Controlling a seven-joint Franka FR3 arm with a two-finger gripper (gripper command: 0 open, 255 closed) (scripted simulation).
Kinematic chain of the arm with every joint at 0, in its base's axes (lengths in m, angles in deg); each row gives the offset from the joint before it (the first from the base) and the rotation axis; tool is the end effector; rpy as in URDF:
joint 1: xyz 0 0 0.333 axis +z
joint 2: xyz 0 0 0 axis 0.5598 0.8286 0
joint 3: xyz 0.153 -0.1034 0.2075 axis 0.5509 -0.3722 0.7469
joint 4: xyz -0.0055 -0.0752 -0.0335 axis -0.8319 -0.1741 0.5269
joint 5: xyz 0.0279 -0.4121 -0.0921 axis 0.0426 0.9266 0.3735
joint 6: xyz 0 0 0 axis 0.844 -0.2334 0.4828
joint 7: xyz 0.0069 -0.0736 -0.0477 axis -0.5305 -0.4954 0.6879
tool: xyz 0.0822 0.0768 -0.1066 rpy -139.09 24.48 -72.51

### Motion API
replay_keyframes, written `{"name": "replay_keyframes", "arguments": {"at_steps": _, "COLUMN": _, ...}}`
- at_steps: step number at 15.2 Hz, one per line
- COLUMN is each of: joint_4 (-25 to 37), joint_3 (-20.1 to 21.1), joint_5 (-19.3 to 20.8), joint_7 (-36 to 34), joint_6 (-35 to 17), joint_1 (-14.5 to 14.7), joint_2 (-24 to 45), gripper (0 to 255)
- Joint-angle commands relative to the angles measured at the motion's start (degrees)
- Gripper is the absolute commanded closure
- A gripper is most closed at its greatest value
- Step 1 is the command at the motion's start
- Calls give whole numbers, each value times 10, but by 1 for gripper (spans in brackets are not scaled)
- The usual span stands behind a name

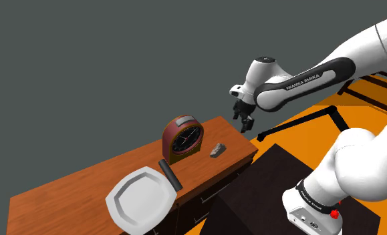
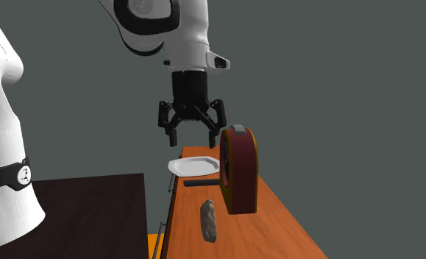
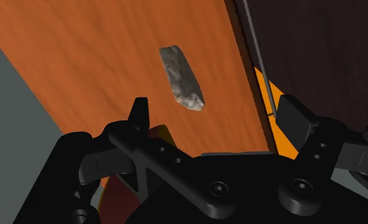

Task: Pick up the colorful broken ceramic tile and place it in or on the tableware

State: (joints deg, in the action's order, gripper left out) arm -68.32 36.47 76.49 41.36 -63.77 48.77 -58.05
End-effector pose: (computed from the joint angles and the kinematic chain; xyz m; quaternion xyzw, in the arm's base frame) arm 0.4235 0.0000 0.2034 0.8555 0.5174 -0.0016 0.0215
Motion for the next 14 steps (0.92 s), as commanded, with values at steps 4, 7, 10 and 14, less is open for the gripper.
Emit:
{"name": "replay_keyframes", "arguments": {"at_steps": 4, "joint_4": 6, "joint_3": -21, "joint_5": -57, "joint_7": 148, "joint_6": -132, "joint_1": 51, "joint_2": 126, "gripper": 0}}
{"name": "replay_keyframes", "arguments": {"at_steps": 7, "joint_4": 19, "joint_3": -10, "joint_5": -135, "joint_7": 267, "joint_6": -200, "joint_1": 70, "joint_2": 203, "gripper": 0}}
{"name": "replay_keyframes", "arguments": {"at_steps": 10, "joint_4": 34, "joint_3": 31, "joint_5": -206, "joint_7": 368, "joint_6": -244, "joint_1": 57, "joint_2": 262, "gripper": 0}}
{"name": "replay_keyframes", "arguments": {"at_steps": 14, "joint_4": 44, "joint_3": 60, "joint_5": -241, "joint_7": 395, "joint_6": -275, "joint_1": 36, "joint_2": 303, "gripper": 0}}
